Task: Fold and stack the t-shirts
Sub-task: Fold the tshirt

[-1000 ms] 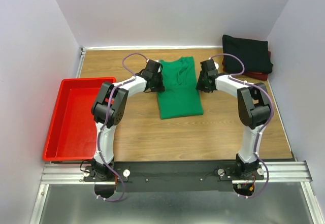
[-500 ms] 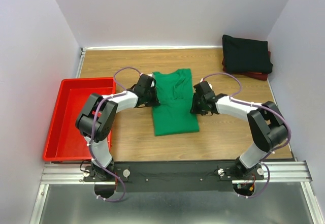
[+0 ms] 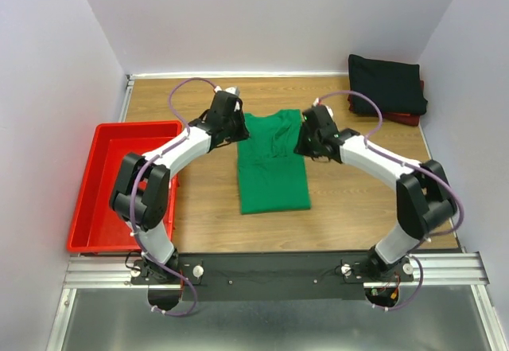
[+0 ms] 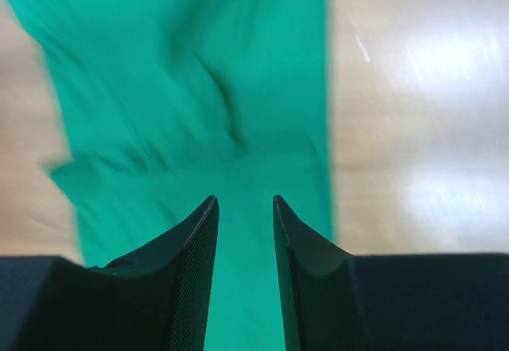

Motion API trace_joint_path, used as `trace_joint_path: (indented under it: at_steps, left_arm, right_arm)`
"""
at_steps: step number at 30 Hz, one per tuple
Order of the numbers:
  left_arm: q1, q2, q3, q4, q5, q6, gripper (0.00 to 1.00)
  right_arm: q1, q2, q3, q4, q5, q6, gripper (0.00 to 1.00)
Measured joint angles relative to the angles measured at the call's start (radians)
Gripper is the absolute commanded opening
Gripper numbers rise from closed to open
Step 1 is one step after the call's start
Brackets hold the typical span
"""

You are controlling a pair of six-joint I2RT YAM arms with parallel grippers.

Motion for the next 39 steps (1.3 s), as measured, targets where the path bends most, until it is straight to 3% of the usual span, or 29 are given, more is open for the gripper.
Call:
trace_joint_path:
  at_steps: [4,9,14,27,33,39]
  left_arm:
    - [0.037,0.039,0.095,-0.031,-0.023,-0.002,0.03]
    - [0.078,0.196,0.295,-0.078,-0.066,-0.008,0.02]
    - [0.085,0.307,0.402,-0.119,-0.106,-0.007,0.02]
    - [0.086,0.534,0.546,-0.155,-0.137,-0.003,0.01]
    - [0.09,0.546,0.578,-0.162,-0.146,0.0,0.01]
    - [0.096,0.564,0.597,-0.176,-0.151,0.0,0.01]
  right_arm:
    - [-0.002,0.145,0.22,0.008,0.01,-0.023,0.4]
    - [-0.016,0.336,0.46,0.023,0.018,-0.062,0.4]
    - [-0.052,0.468,0.584,0.023,0.018,-0.091,0.41]
    - [-0.079,0.655,0.661,0.021,0.008,-0.113,0.39]
    - [-0.08,0.655,0.66,0.024,0.01,-0.111,0.18]
    - [-0.087,0.652,0.654,0.024,0.01,-0.109,0.14]
